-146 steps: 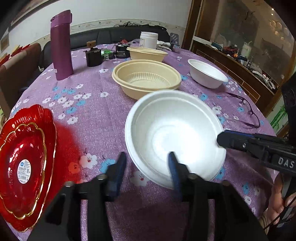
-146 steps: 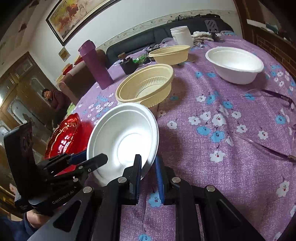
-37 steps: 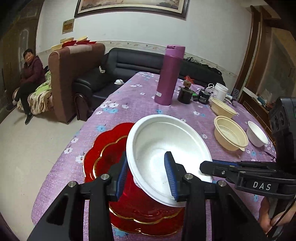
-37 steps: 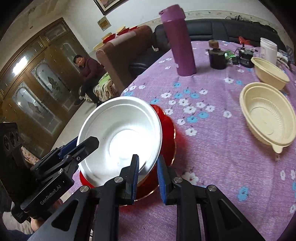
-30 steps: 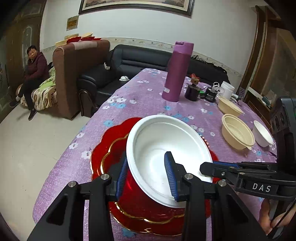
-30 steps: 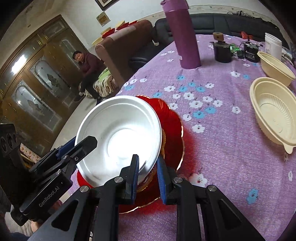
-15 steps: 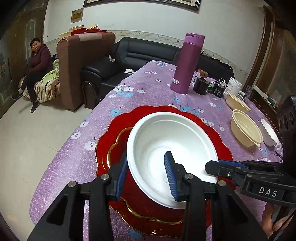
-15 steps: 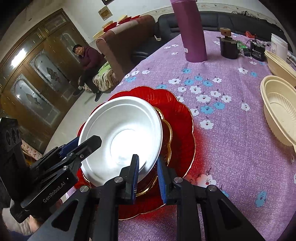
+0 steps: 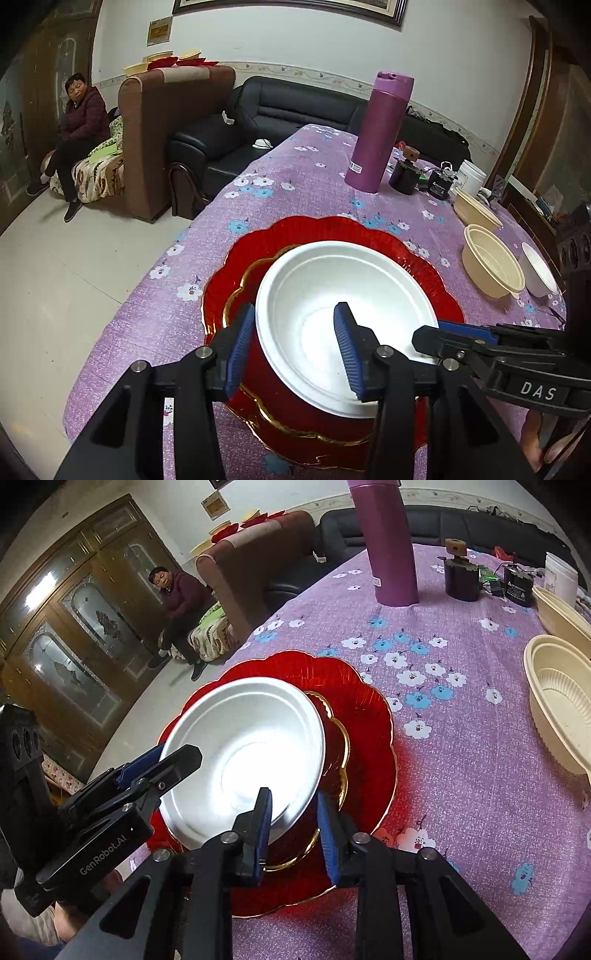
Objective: Organize plates and bowls
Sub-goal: 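Lower the white foam bowl onto the stacked red plates and open grippers, then move both grippers toward the beige plastic bowl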
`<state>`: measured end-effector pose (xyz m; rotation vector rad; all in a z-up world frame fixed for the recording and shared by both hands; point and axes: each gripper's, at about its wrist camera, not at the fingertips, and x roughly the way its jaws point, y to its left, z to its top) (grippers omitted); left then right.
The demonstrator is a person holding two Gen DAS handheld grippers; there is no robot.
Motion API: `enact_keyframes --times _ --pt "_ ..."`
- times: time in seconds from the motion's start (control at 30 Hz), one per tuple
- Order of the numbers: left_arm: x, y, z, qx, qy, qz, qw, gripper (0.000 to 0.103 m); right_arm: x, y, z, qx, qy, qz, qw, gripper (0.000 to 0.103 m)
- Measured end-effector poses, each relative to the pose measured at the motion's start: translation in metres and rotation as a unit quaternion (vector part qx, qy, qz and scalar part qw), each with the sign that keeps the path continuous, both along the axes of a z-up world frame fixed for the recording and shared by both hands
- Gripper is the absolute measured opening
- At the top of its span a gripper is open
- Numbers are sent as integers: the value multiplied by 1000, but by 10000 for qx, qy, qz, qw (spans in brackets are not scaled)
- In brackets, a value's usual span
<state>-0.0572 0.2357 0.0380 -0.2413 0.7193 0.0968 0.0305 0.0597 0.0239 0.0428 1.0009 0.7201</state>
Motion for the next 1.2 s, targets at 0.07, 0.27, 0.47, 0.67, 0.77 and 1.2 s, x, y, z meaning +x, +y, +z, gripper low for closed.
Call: enact_keyframes --times 0.07,0.27,0.47,0.67,0.77,1.2 --pt "-1 1 2 6 -20 15 10000 44 -2 -2 3 28 -42 -10 10000 31" --pt "-5 1 9 65 -99 108 9999 45 -5 -12 11 145 -106 -67 9998 31" --pt "-11 -9 21 221 -266 59 9994 46 -3 -38 20 354 -163 -309 9988 31" --pt "-14 -28 32 329 -393 -162 9986 46 20 -84 22 521 -81 -990 9937 31" --pt "-14 -37 37 347 -436 -283 9980 46 40 -109 15 557 158 -1355 9891 33" --pt "-8 -80 41 427 -413 -840 9947 47 66 -242 13 935 240 -3010 9487 33"
